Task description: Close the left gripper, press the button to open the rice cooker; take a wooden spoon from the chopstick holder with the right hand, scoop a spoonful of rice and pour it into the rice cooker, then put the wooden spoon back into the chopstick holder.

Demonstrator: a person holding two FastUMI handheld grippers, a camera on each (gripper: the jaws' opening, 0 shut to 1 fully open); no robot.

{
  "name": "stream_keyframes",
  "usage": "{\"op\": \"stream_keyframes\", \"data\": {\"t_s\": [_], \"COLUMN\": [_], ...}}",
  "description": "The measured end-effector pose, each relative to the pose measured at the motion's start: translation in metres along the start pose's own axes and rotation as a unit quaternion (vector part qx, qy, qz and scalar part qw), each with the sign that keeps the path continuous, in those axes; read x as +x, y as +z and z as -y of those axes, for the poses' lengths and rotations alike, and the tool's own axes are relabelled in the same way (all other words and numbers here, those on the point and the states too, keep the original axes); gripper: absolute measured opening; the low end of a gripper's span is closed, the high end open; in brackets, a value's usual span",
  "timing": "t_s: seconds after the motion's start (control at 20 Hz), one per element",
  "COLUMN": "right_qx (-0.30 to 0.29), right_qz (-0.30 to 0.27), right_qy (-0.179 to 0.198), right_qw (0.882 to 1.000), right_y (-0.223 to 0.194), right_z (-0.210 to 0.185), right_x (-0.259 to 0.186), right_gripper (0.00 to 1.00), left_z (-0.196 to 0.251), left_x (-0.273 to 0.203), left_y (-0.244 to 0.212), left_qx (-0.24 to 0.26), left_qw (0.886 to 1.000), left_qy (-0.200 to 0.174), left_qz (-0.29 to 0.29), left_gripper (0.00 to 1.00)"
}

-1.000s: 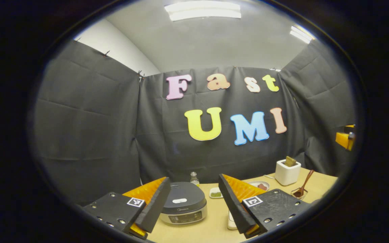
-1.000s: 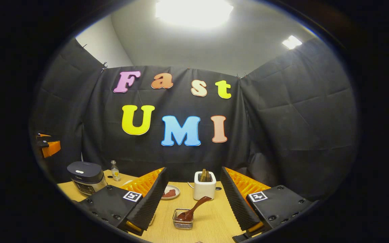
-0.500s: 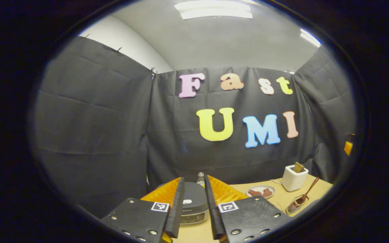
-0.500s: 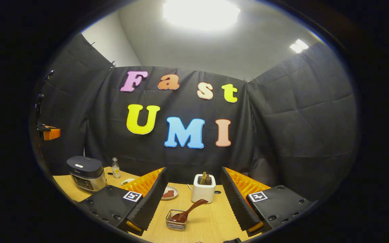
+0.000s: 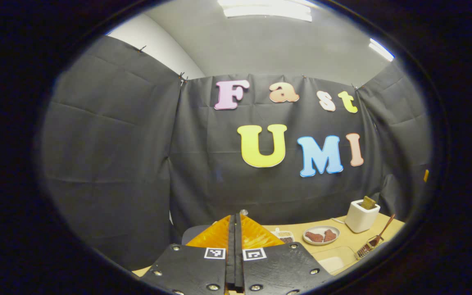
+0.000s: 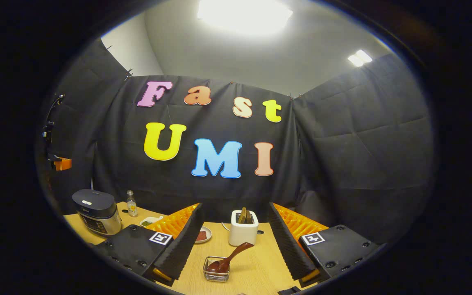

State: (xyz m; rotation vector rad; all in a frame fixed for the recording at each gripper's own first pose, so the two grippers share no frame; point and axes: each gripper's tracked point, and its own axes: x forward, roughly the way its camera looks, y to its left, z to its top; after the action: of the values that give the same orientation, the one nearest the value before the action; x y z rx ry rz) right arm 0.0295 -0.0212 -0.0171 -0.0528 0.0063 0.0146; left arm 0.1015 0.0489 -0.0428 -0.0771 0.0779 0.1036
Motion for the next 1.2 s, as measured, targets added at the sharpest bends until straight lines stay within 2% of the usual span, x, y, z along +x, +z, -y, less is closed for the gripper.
{"op": "stream_keyframes", "data": {"t_s": [0.05, 0.7, 1.05, 1.1, 1.2], "right_qx": [-0.003, -0.009, -0.010, -0.010, -0.013], "right_qz": [-0.002, -0.039, -0.045, -0.046, -0.047], "right_qy": [-0.003, -0.029, -0.033, -0.033, -0.032], "right_qw": [1.000, 0.999, 0.998, 0.998, 0.998], "right_y": [-0.001, -0.020, -0.023, -0.023, -0.025], "right_z": [-0.003, -0.024, -0.025, -0.025, -0.025], "right_x": [0.003, 0.032, 0.035, 0.036, 0.036], "right_gripper": [0.99, 0.97, 0.99, 0.99, 0.99], "left_z": [-0.003, -0.015, -0.013, -0.013, -0.012], "left_x": [0.009, 0.075, 0.079, 0.077, 0.075], "left_y": [-0.012, -0.145, -0.174, -0.179, -0.183], "left_qx": [-0.003, -0.025, -0.029, -0.030, -0.028], "left_qw": [1.000, 0.990, 0.986, 0.985, 0.985], "left_qy": [-0.001, -0.017, -0.012, -0.011, -0.008], "left_qz": [-0.010, -0.138, -0.166, -0.172, -0.169], "left_gripper": [0.00, 0.01, 0.01, 0.04, 0.00]}}
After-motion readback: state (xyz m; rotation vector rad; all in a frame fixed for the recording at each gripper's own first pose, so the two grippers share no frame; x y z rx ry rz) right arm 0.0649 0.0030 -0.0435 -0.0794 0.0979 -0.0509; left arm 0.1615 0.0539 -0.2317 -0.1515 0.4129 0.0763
